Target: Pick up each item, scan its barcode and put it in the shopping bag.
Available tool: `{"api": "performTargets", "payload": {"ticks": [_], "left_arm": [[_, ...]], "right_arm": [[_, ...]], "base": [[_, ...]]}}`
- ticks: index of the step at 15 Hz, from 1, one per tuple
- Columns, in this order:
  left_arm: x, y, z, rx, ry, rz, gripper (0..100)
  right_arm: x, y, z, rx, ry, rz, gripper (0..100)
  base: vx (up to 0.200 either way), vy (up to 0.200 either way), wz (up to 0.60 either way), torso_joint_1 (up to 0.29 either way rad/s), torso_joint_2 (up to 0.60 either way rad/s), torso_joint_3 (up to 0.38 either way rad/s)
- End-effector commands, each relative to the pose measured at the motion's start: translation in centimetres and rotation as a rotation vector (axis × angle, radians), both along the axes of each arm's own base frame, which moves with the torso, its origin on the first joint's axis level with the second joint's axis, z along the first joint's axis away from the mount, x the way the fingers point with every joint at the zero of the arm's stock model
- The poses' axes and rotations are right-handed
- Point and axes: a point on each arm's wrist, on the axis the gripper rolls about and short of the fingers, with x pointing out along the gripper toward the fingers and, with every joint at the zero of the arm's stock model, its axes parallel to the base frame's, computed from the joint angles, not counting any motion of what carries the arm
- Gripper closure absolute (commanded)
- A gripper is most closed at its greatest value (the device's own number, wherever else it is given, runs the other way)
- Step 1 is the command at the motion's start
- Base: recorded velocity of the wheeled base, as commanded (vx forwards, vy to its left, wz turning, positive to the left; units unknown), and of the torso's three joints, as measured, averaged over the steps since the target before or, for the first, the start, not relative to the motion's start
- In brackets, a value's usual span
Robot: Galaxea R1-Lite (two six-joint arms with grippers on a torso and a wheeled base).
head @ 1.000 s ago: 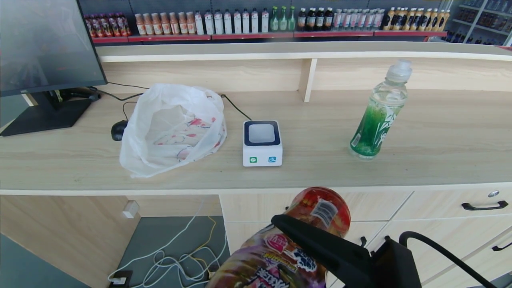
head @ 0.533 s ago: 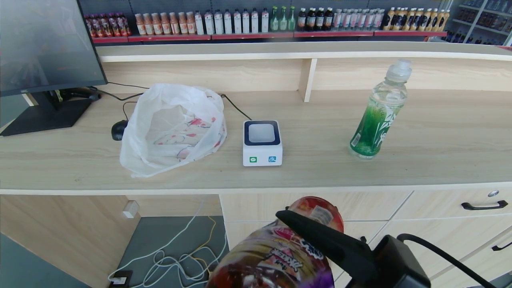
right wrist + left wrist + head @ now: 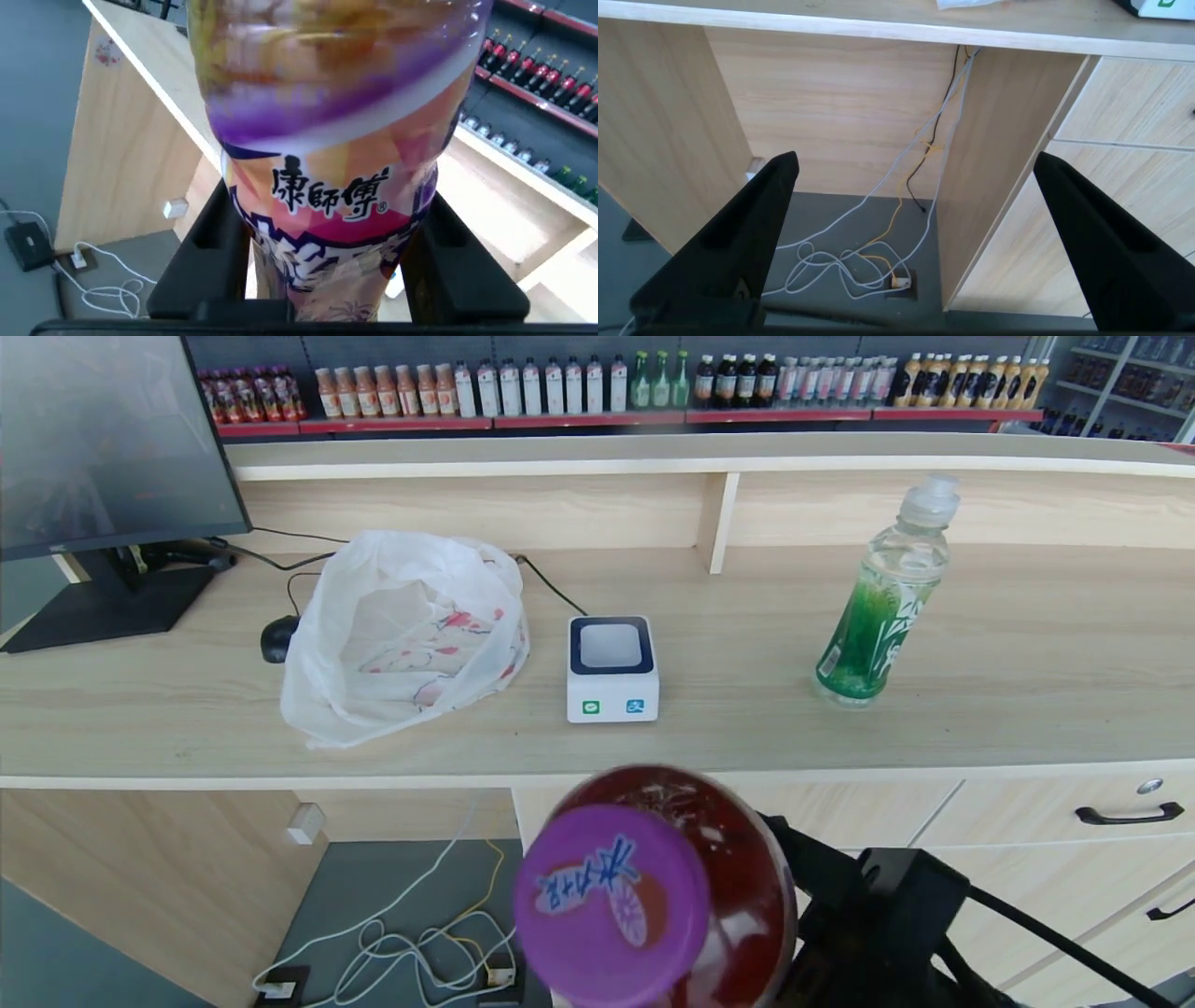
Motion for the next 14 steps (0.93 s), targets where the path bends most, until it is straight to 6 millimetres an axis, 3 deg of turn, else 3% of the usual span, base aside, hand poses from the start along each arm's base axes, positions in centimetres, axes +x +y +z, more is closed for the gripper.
{"api": "performTargets", "payload": {"ticks": [1,4,6,8,10,14], "left_arm": [[0.0,0.0,0.0,-0.001,-0.001,0.001,0],[0.0,0.0,0.0,-0.001,-0.001,0.001,0],[0.0,0.0,0.0,0.001,-0.001,0.001,0],[0.0,0.0,0.0,0.001,-0.001,-0.001,0],[0.0,0.0,0.0,0.001,-0.001,0.001,0],[0.0,0.0,0.0,0.007,-0.001,0.001,0]], "right_arm": [[1.5,0.1,0.1,0.061,0.066,-0.027,100],[5.1,-0.1,0.0,0.197,0.205,-0.017,100],[6.5,-1.1,0.0,0.232,0.231,-0.051,100],[9.2,-2.9,0.5,0.353,0.294,-0.116,100],[10.3,-3.7,0.8,0.411,0.316,-0.141,100],[14.7,-3.9,3.3,0.562,0.251,-0.188,100]], "base": [[0.000,0.000,0.00,0.000,0.00,0.000],[0.000,0.000,0.00,0.000,0.00,0.000],[0.000,0.000,0.00,0.000,0.00,0.000],[0.000,0.000,0.00,0.000,0.00,0.000],[0.000,0.000,0.00,0.000,0.00,0.000],[0.000,0.000,0.00,0.000,0.00,0.000]]}}
